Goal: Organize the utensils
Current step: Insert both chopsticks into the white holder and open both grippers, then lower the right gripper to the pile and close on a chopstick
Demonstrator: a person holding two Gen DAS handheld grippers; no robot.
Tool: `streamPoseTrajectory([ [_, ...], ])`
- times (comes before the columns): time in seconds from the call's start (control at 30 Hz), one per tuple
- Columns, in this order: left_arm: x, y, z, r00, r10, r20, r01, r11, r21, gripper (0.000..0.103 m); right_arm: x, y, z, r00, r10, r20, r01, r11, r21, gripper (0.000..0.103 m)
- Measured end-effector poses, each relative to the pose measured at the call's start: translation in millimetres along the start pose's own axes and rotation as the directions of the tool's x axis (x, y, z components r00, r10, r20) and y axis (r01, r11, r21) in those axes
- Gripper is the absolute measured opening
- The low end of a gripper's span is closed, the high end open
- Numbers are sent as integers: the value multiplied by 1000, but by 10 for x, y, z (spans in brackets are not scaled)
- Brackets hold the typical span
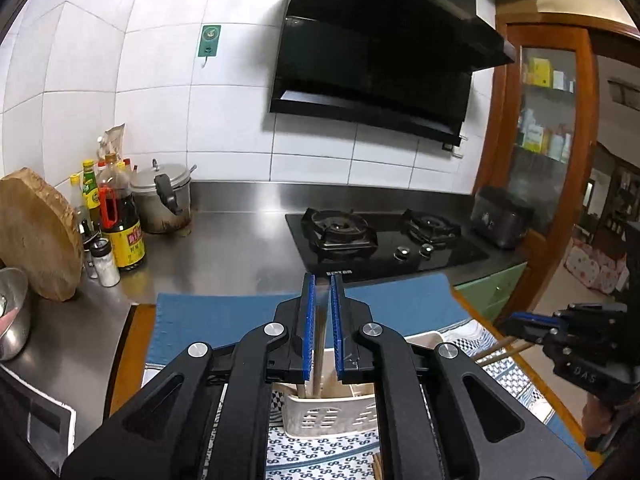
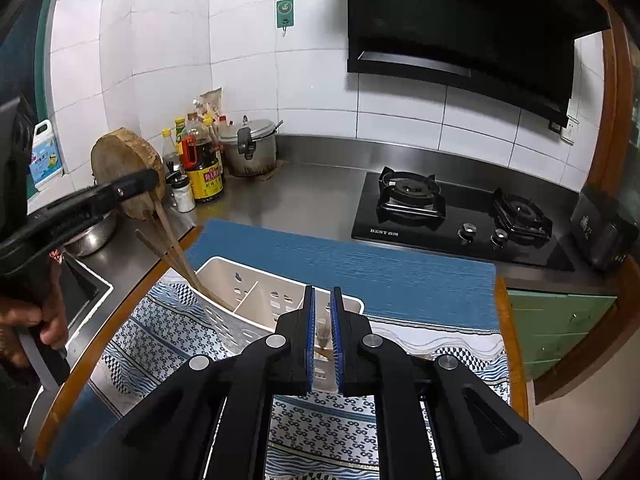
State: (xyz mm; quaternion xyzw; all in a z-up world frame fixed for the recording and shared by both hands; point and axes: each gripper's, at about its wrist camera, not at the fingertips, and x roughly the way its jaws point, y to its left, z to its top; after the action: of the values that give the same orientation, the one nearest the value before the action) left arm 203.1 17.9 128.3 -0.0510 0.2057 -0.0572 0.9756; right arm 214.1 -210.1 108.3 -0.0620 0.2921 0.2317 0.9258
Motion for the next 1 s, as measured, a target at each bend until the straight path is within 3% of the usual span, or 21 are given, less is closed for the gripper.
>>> streamPoseTrajectory([
  [0.17,-14,-9,-10,1000,8,-10,-8,1000,12,10,-136,11,-18,1000,-8,26,8,1000,-5,20],
  [0.3,-116,-30,-13,1000,15,2,-15,1000,14,33,-341,80,-114,998,-10,58,11,1000,-22,22],
  [0.47,-318,-74,-62,1000,17,15,-18,999,29,43,-509,174,-382,998,20,52,-20,1000,-6,26],
  [0.77,-665,-1,-413,1000,29,-11,-29,1000,-9,56,-500,457,-1240,996,64,-68,-61,997,57,26],
  [1.0,-816,164,-777,997,56,-58,-60,996,-71,61,-307,689,-1968,978,67,-198,-38,988,149,26],
])
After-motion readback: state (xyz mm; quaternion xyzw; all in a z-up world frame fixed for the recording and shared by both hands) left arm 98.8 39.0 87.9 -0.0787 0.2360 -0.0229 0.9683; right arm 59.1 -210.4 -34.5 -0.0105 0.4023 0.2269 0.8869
